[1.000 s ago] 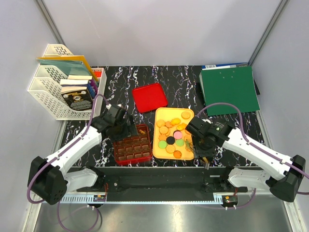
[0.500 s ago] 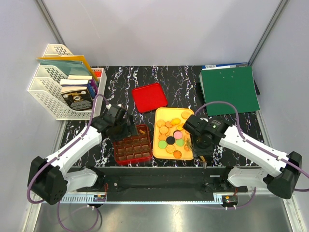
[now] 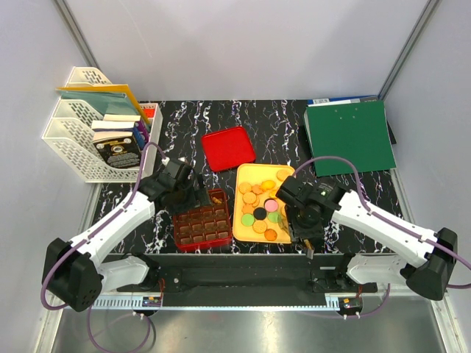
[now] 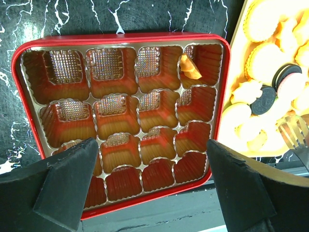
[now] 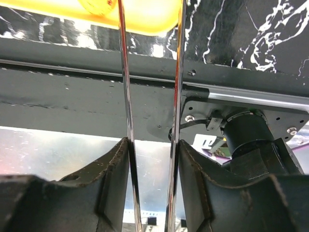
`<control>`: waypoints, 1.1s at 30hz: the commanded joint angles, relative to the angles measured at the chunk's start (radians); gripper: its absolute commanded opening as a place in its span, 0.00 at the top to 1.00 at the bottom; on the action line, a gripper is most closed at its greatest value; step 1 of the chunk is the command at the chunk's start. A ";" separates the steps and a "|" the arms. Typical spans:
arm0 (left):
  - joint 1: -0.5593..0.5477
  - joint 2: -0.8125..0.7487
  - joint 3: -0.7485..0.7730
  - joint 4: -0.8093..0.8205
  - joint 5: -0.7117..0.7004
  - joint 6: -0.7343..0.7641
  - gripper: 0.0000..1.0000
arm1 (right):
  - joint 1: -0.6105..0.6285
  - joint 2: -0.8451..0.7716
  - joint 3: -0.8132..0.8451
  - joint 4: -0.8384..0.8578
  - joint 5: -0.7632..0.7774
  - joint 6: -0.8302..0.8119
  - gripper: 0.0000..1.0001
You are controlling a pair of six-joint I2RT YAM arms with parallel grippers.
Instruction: Pack the cookies
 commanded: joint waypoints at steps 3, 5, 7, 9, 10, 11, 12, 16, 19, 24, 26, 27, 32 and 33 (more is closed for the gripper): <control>-0.003 -0.022 0.037 0.028 -0.001 0.015 0.01 | 0.017 -0.009 -0.038 -0.202 -0.009 0.003 0.58; -0.003 -0.025 0.038 0.027 -0.001 0.015 0.01 | 0.017 -0.013 -0.014 -0.213 0.008 0.012 0.63; -0.001 -0.030 0.041 0.025 -0.001 0.015 0.01 | 0.017 -0.013 0.011 -0.224 0.027 0.015 0.65; -0.001 -0.033 0.048 0.025 -0.001 0.015 0.01 | 0.017 -0.004 0.047 -0.241 0.045 0.017 0.69; -0.001 -0.034 0.055 0.024 -0.001 0.015 0.01 | 0.018 -0.001 0.072 -0.245 0.050 0.015 0.71; -0.001 -0.036 0.060 0.021 -0.001 0.016 0.01 | 0.020 0.000 0.086 -0.253 0.060 0.018 0.72; -0.001 -0.039 0.064 0.019 -0.001 0.017 0.01 | 0.018 0.002 0.101 -0.258 0.066 0.020 0.74; -0.001 -0.050 0.103 -0.001 -0.001 0.020 0.01 | 0.018 0.008 0.190 -0.273 0.093 0.021 0.78; 0.000 -0.053 0.140 -0.017 -0.001 0.026 0.01 | 0.018 0.019 0.233 -0.272 0.096 0.017 0.79; 0.012 -0.067 0.193 -0.044 -0.013 0.038 0.01 | 0.018 0.039 0.297 -0.273 0.106 0.011 0.81; 0.023 -0.071 0.204 -0.054 -0.022 0.044 0.01 | 0.018 0.048 0.324 -0.273 0.108 0.008 0.81; 0.025 -0.074 0.210 -0.059 -0.025 0.046 0.01 | 0.018 0.052 0.334 -0.270 0.109 0.003 0.82; 0.055 -0.085 0.221 -0.077 -0.036 0.052 0.01 | 0.026 0.097 0.428 -0.201 0.088 -0.028 0.82; 0.060 -0.087 0.222 -0.080 -0.038 0.052 0.01 | 0.030 0.105 0.439 -0.186 0.079 -0.034 0.83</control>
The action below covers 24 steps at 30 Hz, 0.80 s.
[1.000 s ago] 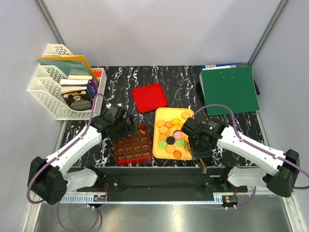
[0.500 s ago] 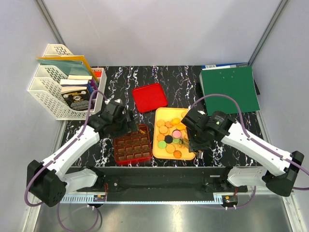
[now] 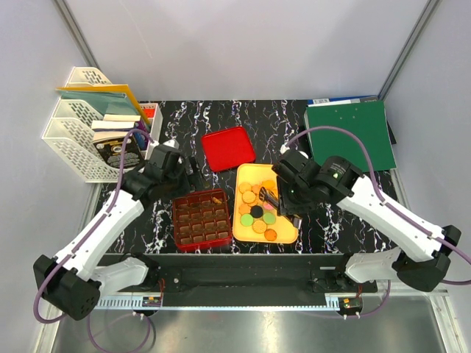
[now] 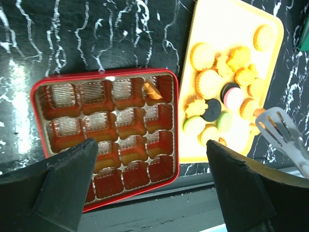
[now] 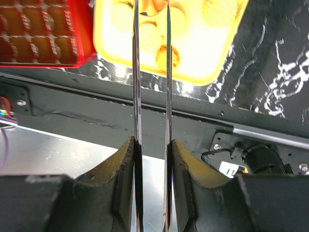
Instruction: Pack the cookies
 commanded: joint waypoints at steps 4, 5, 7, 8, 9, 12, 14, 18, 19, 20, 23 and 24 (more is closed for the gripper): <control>0.038 -0.033 0.051 -0.037 -0.040 0.020 0.01 | 0.053 0.111 0.134 -0.081 -0.044 -0.071 0.82; 0.042 -0.041 0.052 -0.043 -0.045 0.017 0.01 | 0.064 0.132 0.145 -0.069 -0.047 -0.077 0.83; 0.055 -0.050 0.054 -0.061 -0.065 0.012 0.01 | 0.101 0.195 0.179 -0.034 -0.058 -0.101 0.83; 0.059 -0.056 0.058 -0.071 -0.077 0.008 0.01 | 0.113 0.215 0.193 -0.021 -0.059 -0.109 0.82; 0.061 -0.061 0.060 -0.089 -0.106 0.003 0.01 | 0.130 0.236 0.223 -0.012 -0.064 -0.118 0.83; 0.078 -0.064 0.059 -0.127 -0.149 -0.014 0.01 | 0.148 0.315 0.297 0.016 -0.070 -0.150 0.82; 0.092 -0.068 0.046 -0.138 -0.159 -0.020 0.01 | 0.150 0.359 0.337 0.025 -0.070 -0.167 0.82; 0.101 -0.084 0.025 -0.144 -0.169 -0.020 0.01 | 0.153 0.413 0.433 0.031 -0.076 -0.192 0.83; 0.102 -0.087 0.022 -0.143 -0.171 -0.022 0.01 | 0.154 0.430 0.446 0.031 -0.078 -0.200 0.83; 0.102 -0.088 0.014 -0.144 -0.171 -0.023 0.01 | 0.153 0.439 0.455 0.032 -0.082 -0.206 0.83; 0.105 -0.088 0.008 -0.143 -0.168 -0.025 0.01 | 0.157 0.473 0.484 0.031 -0.098 -0.220 0.82; 0.105 -0.088 0.006 -0.140 -0.165 -0.025 0.01 | 0.160 0.485 0.486 0.034 -0.101 -0.223 0.82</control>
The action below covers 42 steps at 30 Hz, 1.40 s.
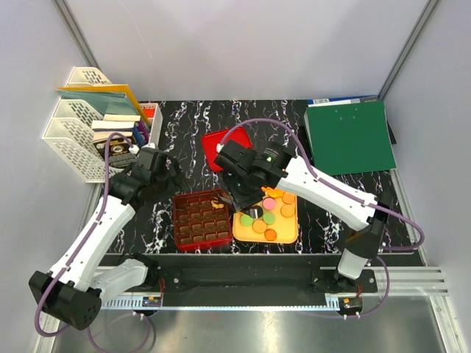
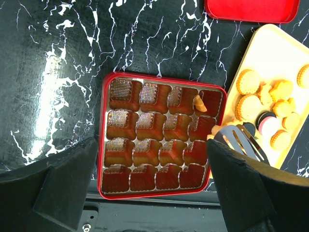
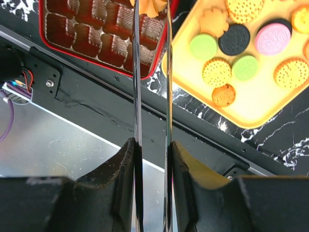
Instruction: Pack the cookies
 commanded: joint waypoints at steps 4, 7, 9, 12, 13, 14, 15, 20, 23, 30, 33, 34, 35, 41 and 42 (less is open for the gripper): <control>0.012 -0.019 -0.011 0.012 -0.021 -0.002 0.01 | 0.015 0.041 0.015 0.041 -0.037 -0.055 0.82; 0.017 -0.019 -0.022 0.015 -0.011 0.002 0.01 | 0.021 0.041 -0.002 0.064 -0.056 -0.049 0.82; 0.020 -0.020 -0.030 0.017 -0.008 0.002 0.01 | 0.030 0.053 0.018 0.072 -0.056 -0.048 0.82; 0.021 -0.025 -0.039 0.021 -0.004 0.005 0.01 | 0.045 0.078 0.039 0.066 -0.056 -0.054 0.82; 0.023 -0.025 -0.040 0.021 -0.001 0.005 0.01 | 0.048 0.083 0.041 0.064 -0.056 -0.057 0.82; 0.023 -0.025 -0.040 0.021 -0.001 0.009 0.01 | 0.052 0.089 0.041 0.067 -0.056 -0.058 0.82; 0.024 -0.026 -0.042 0.023 0.002 0.009 0.01 | 0.056 0.096 0.039 0.069 -0.080 -0.057 0.82; 0.027 -0.029 -0.054 0.026 0.006 0.016 0.01 | 0.064 0.109 0.036 0.078 -0.073 -0.055 0.59; 0.029 -0.028 -0.059 0.030 0.011 0.018 0.01 | 0.064 0.104 0.050 0.080 -0.064 -0.043 0.51; 0.033 -0.022 -0.057 0.041 0.020 0.021 0.01 | 0.064 0.075 0.101 0.035 0.061 -0.021 0.46; 0.035 -0.017 -0.054 0.046 0.022 0.024 0.01 | 0.064 0.054 0.085 0.020 0.065 -0.015 0.46; 0.035 -0.016 -0.056 0.046 0.022 0.024 0.01 | 0.064 0.047 0.078 0.015 0.067 -0.015 0.47; 0.035 -0.016 -0.056 0.047 0.023 0.025 0.01 | 0.065 0.038 0.049 0.015 0.067 -0.015 0.48; 0.037 -0.009 -0.063 0.058 0.029 0.024 0.01 | 0.064 -0.009 -0.062 0.034 0.067 -0.009 0.66; 0.037 -0.006 -0.063 0.058 0.029 0.024 0.01 | 0.064 -0.011 -0.066 0.035 0.064 -0.009 0.69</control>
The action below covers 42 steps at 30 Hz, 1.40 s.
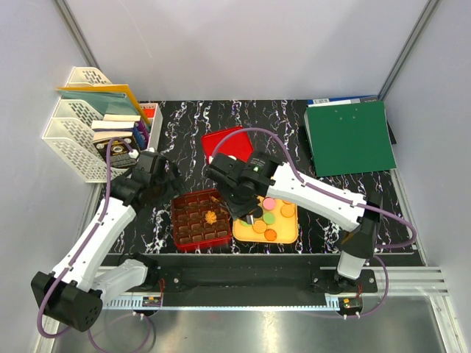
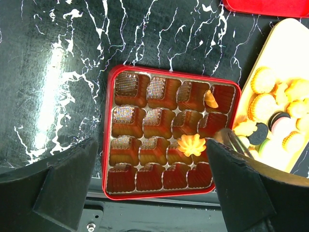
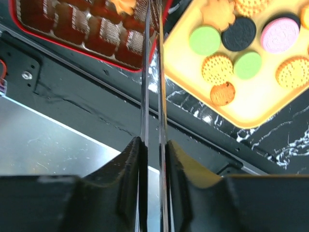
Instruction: Pack the cookies
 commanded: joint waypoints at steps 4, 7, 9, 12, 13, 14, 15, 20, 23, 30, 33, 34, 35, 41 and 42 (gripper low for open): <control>0.007 0.010 -0.002 0.050 0.019 0.015 0.01 | 0.007 -0.053 -0.042 0.012 0.017 0.005 0.80; 0.008 0.014 -0.004 0.052 0.018 0.017 0.01 | 0.009 -0.050 -0.051 0.023 -0.009 -0.001 0.81; 0.007 0.015 -0.005 0.052 0.019 0.019 0.01 | 0.007 -0.053 -0.051 0.043 -0.035 -0.004 0.82; 0.008 0.018 -0.008 0.053 0.021 0.017 0.01 | 0.016 -0.044 -0.025 0.055 -0.057 -0.010 0.82; 0.008 0.020 -0.009 0.056 0.021 0.017 0.01 | 0.016 -0.041 -0.009 0.055 -0.060 -0.016 0.82; 0.008 0.020 -0.007 0.055 0.021 0.017 0.01 | 0.019 -0.033 -0.002 0.056 -0.069 -0.023 0.82; 0.008 0.021 -0.008 0.056 0.021 0.017 0.01 | 0.025 -0.030 0.005 0.057 -0.071 -0.029 0.82; 0.008 0.029 -0.009 0.059 0.022 0.017 0.01 | 0.039 -0.015 0.024 0.067 -0.092 -0.055 0.81; 0.008 0.032 -0.012 0.064 0.024 0.017 0.01 | 0.044 -0.018 0.025 0.073 -0.092 -0.059 0.80; 0.008 0.043 -0.002 0.067 0.022 0.019 0.01 | 0.033 -0.031 0.071 -0.026 0.131 -0.024 0.76; 0.010 0.044 0.001 0.068 0.022 0.020 0.01 | -0.031 -0.077 0.047 -0.065 0.192 0.002 0.76; 0.008 0.047 0.001 0.068 0.024 0.020 0.01 | -0.056 -0.117 0.001 -0.063 0.189 0.008 0.76; 0.008 0.049 -0.001 0.070 0.024 0.023 0.01 | -0.111 -0.136 -0.025 -0.063 0.187 0.010 0.76; 0.010 0.053 -0.010 0.076 0.033 0.028 0.01 | -0.212 -0.237 -0.215 -0.039 0.216 -0.010 0.60; 0.010 0.055 -0.010 0.076 0.033 0.028 0.01 | -0.220 -0.245 -0.246 -0.031 0.218 -0.009 0.57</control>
